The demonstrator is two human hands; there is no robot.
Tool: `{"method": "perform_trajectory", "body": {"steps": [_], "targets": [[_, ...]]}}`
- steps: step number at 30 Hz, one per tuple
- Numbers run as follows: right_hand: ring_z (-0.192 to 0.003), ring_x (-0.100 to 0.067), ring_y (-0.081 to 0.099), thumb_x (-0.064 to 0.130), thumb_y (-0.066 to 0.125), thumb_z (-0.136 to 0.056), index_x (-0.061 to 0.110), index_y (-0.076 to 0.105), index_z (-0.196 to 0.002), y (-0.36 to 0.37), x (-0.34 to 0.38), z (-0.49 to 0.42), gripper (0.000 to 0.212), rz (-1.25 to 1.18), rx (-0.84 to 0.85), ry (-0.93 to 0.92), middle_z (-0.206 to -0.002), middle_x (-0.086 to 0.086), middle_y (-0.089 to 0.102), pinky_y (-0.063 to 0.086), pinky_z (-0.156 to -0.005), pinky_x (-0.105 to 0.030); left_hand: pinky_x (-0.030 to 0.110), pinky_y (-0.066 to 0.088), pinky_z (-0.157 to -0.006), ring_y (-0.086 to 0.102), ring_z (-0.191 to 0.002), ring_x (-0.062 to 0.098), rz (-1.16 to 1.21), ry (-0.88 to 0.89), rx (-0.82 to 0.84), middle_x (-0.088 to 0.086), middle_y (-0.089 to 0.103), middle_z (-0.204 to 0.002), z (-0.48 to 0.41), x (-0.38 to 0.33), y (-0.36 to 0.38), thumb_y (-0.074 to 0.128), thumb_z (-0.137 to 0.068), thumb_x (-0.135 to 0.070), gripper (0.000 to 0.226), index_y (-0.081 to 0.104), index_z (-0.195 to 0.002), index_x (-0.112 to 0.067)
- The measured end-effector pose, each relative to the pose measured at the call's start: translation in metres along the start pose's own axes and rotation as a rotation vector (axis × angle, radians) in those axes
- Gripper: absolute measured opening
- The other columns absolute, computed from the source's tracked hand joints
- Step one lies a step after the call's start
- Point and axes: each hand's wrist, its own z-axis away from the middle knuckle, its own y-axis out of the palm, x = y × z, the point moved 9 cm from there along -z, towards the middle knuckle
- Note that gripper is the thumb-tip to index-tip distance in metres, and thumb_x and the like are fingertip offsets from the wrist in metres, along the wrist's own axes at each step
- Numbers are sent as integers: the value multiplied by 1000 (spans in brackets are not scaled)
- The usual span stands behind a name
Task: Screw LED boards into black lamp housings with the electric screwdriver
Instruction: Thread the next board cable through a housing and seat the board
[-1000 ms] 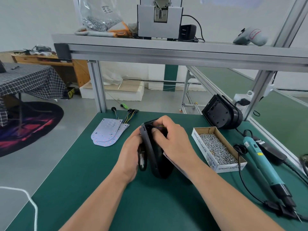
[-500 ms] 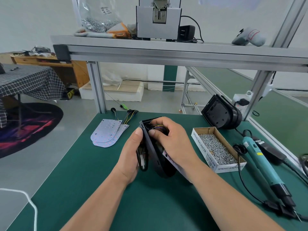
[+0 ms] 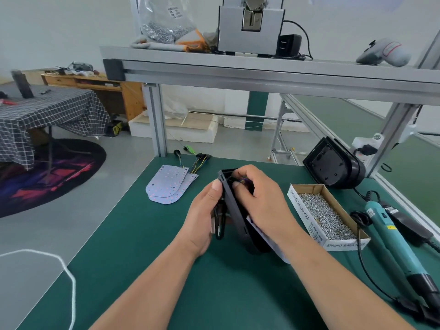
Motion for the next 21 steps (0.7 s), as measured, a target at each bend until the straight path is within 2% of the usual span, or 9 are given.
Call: {"method": "perform_trajectory", "body": {"steps": [3,6,9,10,13,15,18,19,21], "targets": [[-93,-7,63,24,62,-101,31,65,-107,-1,1,-1,9,106,-20,-37,-99,13,70,53,-84,-40,64,48,-100,65,-115,37,-42,-4,-4,25,68,-132,-1,3,-4,62,-99,-65,61,67,-137,-17],[-89,-8,63,28,59,-101,31,64,-105,-1,2,-3,7,161,-1,-58,-96,12,68,54,-80,-41,59,48,-92,64,-106,35,-88,2,6,18,73,-119,0,1,-4,63,-99,-65,57,70,-131,-19],[-84,-7,62,30,61,-99,28,66,-99,-2,2,-5,5,216,15,-63,-90,10,67,54,-77,-41,46,51,-83,64,-96,30,-101,13,22,14,73,-109,3,-3,0,66,-95,-67,59,71,-131,-20],[-83,-7,62,29,63,-99,27,67,-97,-3,1,-6,5,216,21,-59,-89,10,67,54,-77,-40,46,49,-83,63,-96,30,-103,14,26,15,73,-109,4,-4,0,67,-94,-67,60,70,-133,-21],[-83,-6,64,27,66,-98,26,71,-95,-3,-1,-9,6,190,41,-44,-87,11,70,55,-77,-37,54,47,-90,63,-106,34,-110,15,35,22,72,-123,4,-6,0,71,-91,-65,64,67,-141,-24],[-88,-2,68,25,69,-98,29,74,-100,-3,-3,-8,7,106,20,-30,-91,16,74,55,-78,-27,58,48,-93,65,-107,34,-82,20,33,20,73,-124,3,-8,-1,73,-89,-65,66,67,-139,-23],[-88,4,71,25,79,-92,32,71,-100,-7,-9,-4,14,-30,-98,11,-89,23,75,52,-73,-15,78,40,-105,64,-115,46,-82,14,23,23,70,-133,2,-7,-5,74,-90,-63,66,66,-141,-23],[-86,4,71,26,82,-90,33,69,-98,-9,-11,-3,17,-53,-129,25,-88,23,75,51,-71,-13,80,36,-107,63,-118,49,-87,9,25,25,68,-135,2,-6,-5,74,-90,-63,66,65,-142,-24],[-84,3,71,27,82,-90,34,70,-96,-9,-12,-4,15,-41,-117,11,-86,24,75,51,-69,-13,79,37,-107,63,-117,43,-79,1,25,26,68,-135,2,-5,-6,75,-90,-61,65,65,-143,-25]]}}
